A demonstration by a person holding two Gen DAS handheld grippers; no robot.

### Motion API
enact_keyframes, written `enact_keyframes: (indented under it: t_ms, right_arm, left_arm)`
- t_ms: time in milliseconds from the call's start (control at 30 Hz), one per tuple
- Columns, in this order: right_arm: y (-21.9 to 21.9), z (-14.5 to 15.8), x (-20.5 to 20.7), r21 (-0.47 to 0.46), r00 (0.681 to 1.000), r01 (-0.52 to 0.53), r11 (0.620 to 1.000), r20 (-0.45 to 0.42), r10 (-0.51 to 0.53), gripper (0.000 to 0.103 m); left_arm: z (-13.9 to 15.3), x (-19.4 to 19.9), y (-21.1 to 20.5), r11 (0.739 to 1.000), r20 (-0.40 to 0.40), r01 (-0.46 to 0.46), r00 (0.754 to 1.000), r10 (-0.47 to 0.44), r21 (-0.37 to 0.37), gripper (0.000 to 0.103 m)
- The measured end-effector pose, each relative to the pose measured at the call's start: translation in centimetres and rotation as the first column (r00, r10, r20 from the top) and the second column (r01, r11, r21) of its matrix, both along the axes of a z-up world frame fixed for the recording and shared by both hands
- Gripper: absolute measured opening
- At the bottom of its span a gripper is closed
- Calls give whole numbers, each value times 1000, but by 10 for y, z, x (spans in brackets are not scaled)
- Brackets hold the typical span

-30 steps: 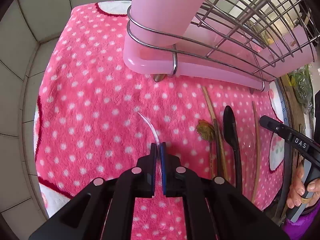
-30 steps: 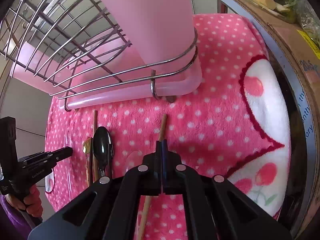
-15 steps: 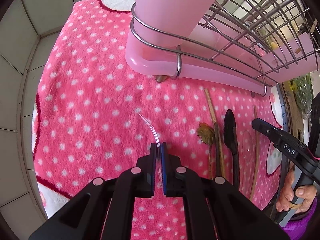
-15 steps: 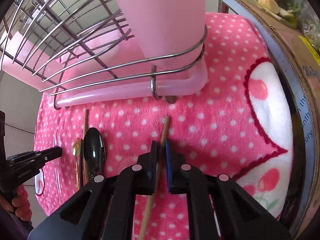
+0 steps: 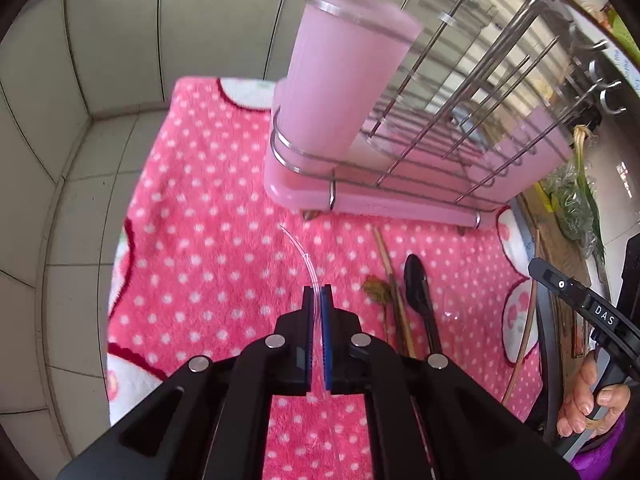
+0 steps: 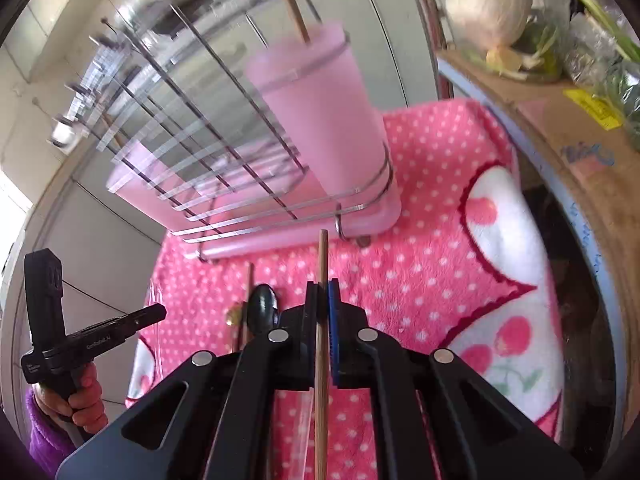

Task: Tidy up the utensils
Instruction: 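Lift the clear fork and chopstick and carry both over the pink cup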

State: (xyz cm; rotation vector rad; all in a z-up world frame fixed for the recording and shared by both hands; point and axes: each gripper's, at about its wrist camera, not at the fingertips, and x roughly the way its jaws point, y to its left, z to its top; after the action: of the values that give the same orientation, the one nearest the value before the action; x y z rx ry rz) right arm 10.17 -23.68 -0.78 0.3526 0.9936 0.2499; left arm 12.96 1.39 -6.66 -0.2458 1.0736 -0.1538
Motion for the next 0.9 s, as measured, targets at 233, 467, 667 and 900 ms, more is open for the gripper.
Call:
enact_keyframes:
  t_ms: [233, 467, 667, 900]
  right_arm:
    - [-16, 69, -23, 24, 979, 31, 999, 202, -35, 5]
    - [-29, 156, -27, 11, 914, 38, 999, 403, -39, 5]
    - [-32, 216, -14, -41, 842, 81, 996, 538, -46, 5]
    - [-35, 244, 23, -80, 805, 140, 987, 590, -66, 5]
  left_arm:
    - [83, -25, 15, 999, 257, -44, 965, 47, -15, 3]
    - [163, -36, 16, 994, 494, -98, 863, 106, -43, 3]
    - [213, -28, 13, 989, 629, -146, 765, 137, -38, 3]
    - [236, 1, 11, 974, 708, -226, 687, 161, -3, 3]
